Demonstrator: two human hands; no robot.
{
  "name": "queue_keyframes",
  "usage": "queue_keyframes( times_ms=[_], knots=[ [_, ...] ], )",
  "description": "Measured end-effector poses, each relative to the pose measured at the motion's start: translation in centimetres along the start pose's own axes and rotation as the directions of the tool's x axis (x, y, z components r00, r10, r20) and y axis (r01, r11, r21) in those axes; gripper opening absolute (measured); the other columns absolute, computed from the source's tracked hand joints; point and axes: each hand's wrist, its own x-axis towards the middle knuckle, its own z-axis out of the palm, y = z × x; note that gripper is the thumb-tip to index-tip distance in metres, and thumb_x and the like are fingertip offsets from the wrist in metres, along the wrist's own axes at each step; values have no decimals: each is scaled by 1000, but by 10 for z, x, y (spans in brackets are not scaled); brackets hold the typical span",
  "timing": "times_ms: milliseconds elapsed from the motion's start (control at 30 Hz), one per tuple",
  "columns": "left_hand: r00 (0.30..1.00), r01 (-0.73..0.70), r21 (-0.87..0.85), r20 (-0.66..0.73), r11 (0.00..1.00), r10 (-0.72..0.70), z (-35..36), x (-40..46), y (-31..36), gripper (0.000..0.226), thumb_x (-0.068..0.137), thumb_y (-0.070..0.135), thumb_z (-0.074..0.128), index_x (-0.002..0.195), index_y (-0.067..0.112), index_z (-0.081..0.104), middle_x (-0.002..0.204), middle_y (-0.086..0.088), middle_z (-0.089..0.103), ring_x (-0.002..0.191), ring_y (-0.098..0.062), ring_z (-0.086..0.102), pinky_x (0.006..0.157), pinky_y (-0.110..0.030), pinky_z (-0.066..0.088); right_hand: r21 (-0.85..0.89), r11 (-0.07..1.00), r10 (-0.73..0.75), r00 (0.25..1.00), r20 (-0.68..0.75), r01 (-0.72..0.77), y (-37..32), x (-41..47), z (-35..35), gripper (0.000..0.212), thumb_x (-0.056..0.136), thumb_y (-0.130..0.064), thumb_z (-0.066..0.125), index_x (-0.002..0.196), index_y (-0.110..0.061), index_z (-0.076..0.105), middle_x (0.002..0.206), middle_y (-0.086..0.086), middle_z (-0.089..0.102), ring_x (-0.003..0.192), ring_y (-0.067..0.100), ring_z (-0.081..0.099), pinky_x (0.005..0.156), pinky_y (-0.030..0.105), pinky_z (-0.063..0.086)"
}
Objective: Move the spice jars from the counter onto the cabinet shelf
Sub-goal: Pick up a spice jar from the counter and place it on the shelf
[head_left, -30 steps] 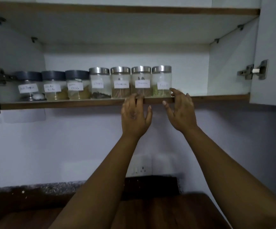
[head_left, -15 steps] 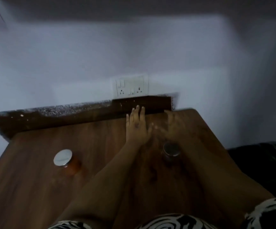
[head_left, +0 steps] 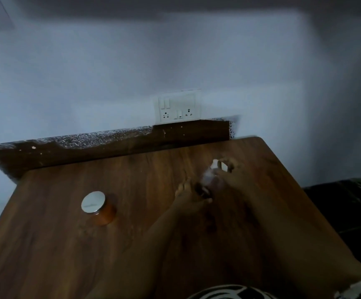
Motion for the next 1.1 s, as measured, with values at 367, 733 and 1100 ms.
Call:
queue_keyframes(
  times_ms=[367,733,1100],
  knots=[
    [977,211,-975,213,71,23,-49,-19,16,74,84,53,57,136,2,48,126,-25,60,97,-29,67,71,-30,60,597,802,-22,998,66,-22,-59,-9,12,23,96,-22,52,117,-19,62,115,4,61,101,20,62,76,34,58],
    [975,207,-977,211,53,70,-86,-26,20,73,80,56,58,132,5,53,128,-25,57,99,-31,65,70,-30,60,612,791,-109,980,168,-17,-78,3,21,42,84,-31,64,125,-24,62,126,9,61,115,27,59,95,48,52],
    [983,-163,-691,-177,704,53,-79,-28,16,36,87,8,67,117,18,49,122,-10,55,106,-20,59,76,-25,54,600,796,6,992,124,-80,-101,7,41,36,85,-40,67,117,-23,66,111,12,69,102,28,67,85,44,54]
  ],
)
